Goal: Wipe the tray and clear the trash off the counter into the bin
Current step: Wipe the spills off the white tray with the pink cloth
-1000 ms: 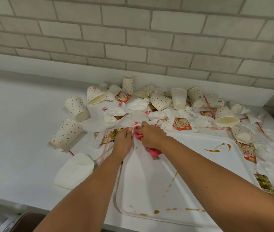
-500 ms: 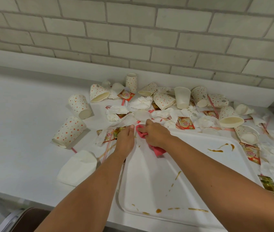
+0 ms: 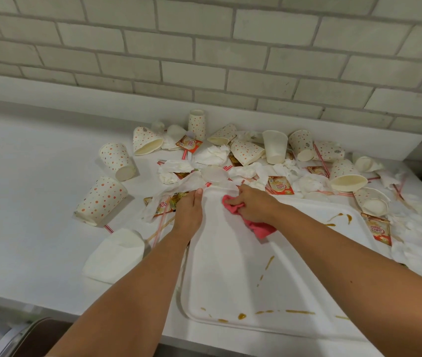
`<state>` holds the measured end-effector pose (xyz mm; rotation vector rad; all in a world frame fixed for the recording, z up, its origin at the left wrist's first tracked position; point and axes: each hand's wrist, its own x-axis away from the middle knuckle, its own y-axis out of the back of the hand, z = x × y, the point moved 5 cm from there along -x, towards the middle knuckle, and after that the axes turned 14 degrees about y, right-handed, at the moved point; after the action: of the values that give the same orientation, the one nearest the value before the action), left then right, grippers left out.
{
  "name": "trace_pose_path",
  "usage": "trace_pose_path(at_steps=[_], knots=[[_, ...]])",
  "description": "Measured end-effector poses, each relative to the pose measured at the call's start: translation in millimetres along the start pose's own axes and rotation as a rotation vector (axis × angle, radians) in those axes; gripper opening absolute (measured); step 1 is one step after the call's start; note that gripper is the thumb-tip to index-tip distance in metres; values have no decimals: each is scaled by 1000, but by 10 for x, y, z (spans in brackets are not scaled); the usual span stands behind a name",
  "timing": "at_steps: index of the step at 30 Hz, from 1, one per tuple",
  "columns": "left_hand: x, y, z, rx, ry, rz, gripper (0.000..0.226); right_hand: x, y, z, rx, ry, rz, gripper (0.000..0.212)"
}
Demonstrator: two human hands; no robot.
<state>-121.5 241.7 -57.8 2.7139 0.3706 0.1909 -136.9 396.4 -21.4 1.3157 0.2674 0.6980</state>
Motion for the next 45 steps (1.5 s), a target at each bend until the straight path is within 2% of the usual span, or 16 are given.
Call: trace_pose_path(at_steps=[3, 6, 10, 12, 15, 19, 23, 26, 32, 34, 36, 40, 45], knots=[[-5, -5, 11, 4, 11, -2, 44, -104, -65, 205, 46, 27, -19, 44], [-7, 0, 8, 6, 17, -17, 43, -50, -121, 503, 55, 139, -5, 43], [9, 13, -10, -5, 6, -29, 44, 231, -186, 646, -16, 241, 80, 42], [15, 12, -10, -3, 14, -14, 40, 327, -158, 543, -60, 212, 104, 40], [19, 14, -14, 22, 15, 6, 38, 280, -86, 230, -140, 44, 27, 37], [17, 1, -2, 31, 10, 17, 46, 78, -32, 78, -46, -67, -66, 41], [10, 0, 6, 34, -3, 14, 45, -125, -10, 237, 67, -73, -86, 42], [11, 6, 14, 21, -17, -2, 40, -161, -24, 357, 119, -12, -73, 48], [-16, -12, 32, -12, 5, -18, 35, 49, -156, 554, -26, 218, 19, 39], [-25, -18, 40, 4, 0, -7, 32, 169, -144, 408, -114, 168, 64, 38], [-25, -17, 31, 8, -9, 8, 32, 238, -88, 197, -192, 64, 37, 36], [-25, -15, 25, -5, -28, 5, 34, 181, -59, 121, 10, 28, -18, 42], [-26, -16, 17, -20, -16, -17, 32, 266, -194, 577, 108, 180, 36, 43]])
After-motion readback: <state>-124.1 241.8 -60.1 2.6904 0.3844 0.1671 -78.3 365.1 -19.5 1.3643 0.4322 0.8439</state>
